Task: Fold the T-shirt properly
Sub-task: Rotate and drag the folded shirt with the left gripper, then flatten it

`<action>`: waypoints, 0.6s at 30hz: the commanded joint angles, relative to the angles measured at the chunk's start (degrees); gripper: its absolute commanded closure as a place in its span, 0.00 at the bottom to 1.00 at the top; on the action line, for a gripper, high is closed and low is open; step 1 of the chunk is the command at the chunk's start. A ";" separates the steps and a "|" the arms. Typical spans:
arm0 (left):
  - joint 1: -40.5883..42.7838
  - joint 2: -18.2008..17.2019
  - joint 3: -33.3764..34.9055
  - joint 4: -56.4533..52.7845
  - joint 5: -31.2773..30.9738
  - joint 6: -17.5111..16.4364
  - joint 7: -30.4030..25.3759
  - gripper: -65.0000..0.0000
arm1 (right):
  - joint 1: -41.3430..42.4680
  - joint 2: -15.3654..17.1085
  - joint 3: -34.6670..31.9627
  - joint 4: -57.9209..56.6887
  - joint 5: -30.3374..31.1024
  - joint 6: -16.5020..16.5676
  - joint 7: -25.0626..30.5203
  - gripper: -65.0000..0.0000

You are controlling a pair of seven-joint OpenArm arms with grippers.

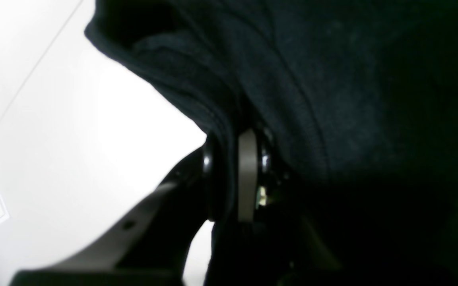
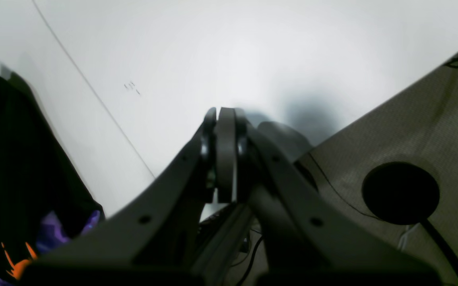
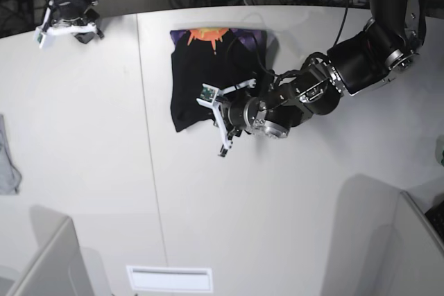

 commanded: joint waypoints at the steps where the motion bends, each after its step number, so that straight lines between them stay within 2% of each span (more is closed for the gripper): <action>1: -1.09 0.09 -0.37 -0.37 0.36 0.36 0.09 1.00 | 0.08 0.26 0.27 0.87 0.37 0.02 0.97 1.00; 13: -1.53 3.08 -0.46 -3.62 0.36 0.36 0.09 1.00 | 0.26 0.26 0.18 -1.68 0.37 0.02 0.97 1.00; 18: -1.80 3.43 -0.55 -3.62 0.80 0.36 0.35 0.76 | 0.35 0.35 0.18 -1.68 0.37 0.02 0.97 1.00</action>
